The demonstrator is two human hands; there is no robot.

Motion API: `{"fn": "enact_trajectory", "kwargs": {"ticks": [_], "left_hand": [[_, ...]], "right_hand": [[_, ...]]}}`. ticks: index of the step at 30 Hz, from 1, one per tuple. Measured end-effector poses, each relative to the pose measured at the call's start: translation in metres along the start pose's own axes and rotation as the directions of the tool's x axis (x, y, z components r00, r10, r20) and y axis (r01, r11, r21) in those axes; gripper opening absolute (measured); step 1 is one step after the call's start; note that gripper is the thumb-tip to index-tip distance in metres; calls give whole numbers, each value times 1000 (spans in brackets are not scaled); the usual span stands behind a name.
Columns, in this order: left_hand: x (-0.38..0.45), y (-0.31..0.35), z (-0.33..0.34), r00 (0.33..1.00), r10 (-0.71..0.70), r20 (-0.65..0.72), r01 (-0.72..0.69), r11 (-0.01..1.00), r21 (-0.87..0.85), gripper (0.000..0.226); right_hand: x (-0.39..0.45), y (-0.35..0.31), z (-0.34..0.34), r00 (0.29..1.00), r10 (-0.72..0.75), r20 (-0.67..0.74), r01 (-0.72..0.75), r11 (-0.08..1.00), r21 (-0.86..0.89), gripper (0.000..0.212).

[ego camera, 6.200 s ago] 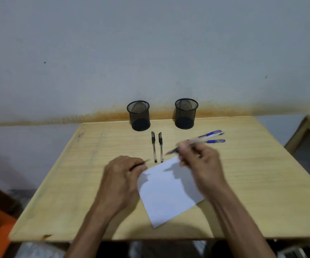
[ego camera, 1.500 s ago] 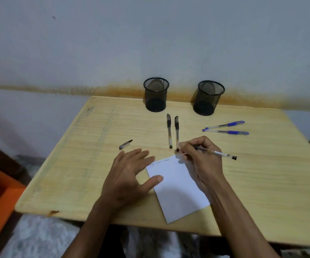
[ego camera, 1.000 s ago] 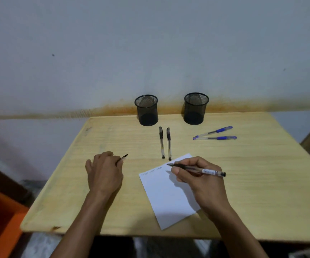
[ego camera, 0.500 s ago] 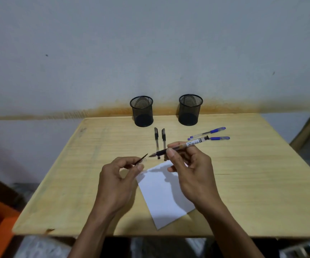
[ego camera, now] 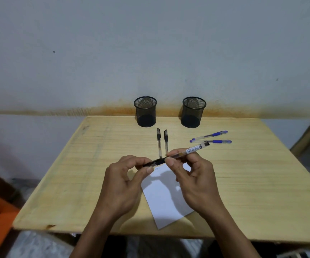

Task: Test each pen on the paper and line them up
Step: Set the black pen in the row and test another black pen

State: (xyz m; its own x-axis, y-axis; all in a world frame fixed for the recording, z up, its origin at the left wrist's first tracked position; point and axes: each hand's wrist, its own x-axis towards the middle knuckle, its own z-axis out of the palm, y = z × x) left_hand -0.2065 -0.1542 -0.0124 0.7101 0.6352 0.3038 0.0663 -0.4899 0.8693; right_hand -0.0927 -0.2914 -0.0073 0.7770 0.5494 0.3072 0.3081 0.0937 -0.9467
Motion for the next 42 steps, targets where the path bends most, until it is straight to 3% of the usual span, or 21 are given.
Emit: {"fn": "enact_trajectory", "kwargs": {"ticks": [6, 9, 12, 14, 16, 17, 19, 22, 28, 31, 34, 37, 42], "left_hand": [[-3, -2, 10, 996, 87, 1, -87, 996, 10, 11], [-4, -4, 10, 996, 86, -27, -85, 996, 31, 12], [2, -4, 1, 993, 109, -38, -104, 988, 118, 10], [6, -5, -6, 992, 122, -30, -114, 976, 187, 13], [8, -5, -10, 992, 124, -2, -120, 966, 231, 15], [10, -5, -11, 992, 124, 15, -124, 962, 243, 14], [12, -6, -11, 990, 135, 49, -143, 955, 260, 14], [15, -6, -10, 986, 141, 87, -159, 952, 263, 13], [29, -13, -8, 990, 103, 93, -123, 962, 242, 11], [36, -25, -6, 997, 2, 78, -20, 971, 236, 43], [35, -51, -2, 993, -90, 82, 42, 887, 461, 60], [26, -78, 1, 980, -158, 123, 48, 782, 621, 76], [21, -96, 5, 985, -121, 121, 9, 743, 670, 81]], "right_hand": [[0, -2, 3, 996, -81, 29, 82, 996, -38, 10], [5, 0, -2, 998, -48, 27, 49, 998, -48, 15], [5, 1, -10, 984, -2, -176, -4, 999, -35, 54], [7, -1, -18, 927, -234, -294, 147, 945, -291, 60], [11, -3, -22, 825, -547, -142, 347, 689, -637, 39], [14, -3, -22, 789, -614, -19, 408, 546, -732, 29], [19, 2, -18, 772, -612, 171, 473, 374, -798, 17], [24, 10, -15, 772, -575, 270, 499, 285, -819, 15], [34, 20, -13, 801, -513, 309, 492, 269, -828, 21], [45, 28, -6, 883, -429, 191, 373, 393, -840, 9], [64, 35, 5, 975, -197, -105, 27, 571, -821, 14], [86, 44, 17, 944, 52, -326, -289, 611, -737, 24], [120, 73, 39, 865, 231, -446, -496, 537, -682, 23]]}}
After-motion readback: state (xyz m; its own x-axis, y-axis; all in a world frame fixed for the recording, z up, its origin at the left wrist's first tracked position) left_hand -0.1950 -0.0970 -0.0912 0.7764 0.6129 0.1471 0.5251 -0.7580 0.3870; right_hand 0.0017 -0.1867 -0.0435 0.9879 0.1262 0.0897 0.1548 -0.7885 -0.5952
